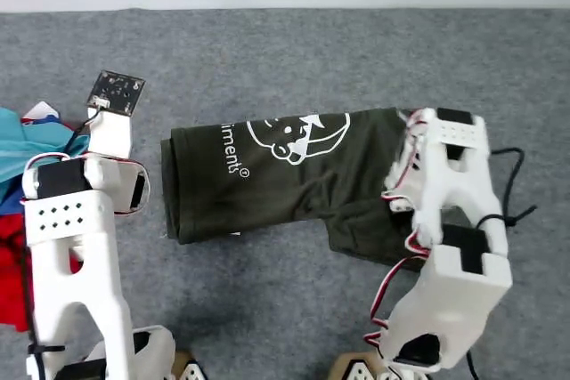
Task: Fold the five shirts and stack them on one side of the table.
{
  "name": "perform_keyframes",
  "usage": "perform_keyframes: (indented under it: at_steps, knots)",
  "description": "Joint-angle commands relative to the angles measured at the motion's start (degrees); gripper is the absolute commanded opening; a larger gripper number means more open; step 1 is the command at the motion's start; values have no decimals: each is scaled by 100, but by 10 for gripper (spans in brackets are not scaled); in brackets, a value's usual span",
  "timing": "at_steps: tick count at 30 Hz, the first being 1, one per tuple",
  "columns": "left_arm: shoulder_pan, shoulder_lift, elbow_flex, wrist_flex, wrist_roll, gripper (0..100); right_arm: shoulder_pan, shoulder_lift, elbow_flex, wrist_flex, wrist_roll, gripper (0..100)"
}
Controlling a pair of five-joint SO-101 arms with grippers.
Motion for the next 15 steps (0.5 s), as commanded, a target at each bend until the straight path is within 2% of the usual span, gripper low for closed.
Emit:
perform_keyframes:
  at_steps: [1,5,10,15]
  knots:
    - [-18,-149,-22,-105,-97,6,-470,-382,-396,31,-62,9]
    - [-18,-149,-22,-97,-97,6,-611,-110,-431,-163,-53,16]
    - [-18,-149,198,-123,-105,6,-602,198,-440,-31,-53,187]
    - [-18,-149,567,-123,-510,6,-593,66,-413,101,-26,183]
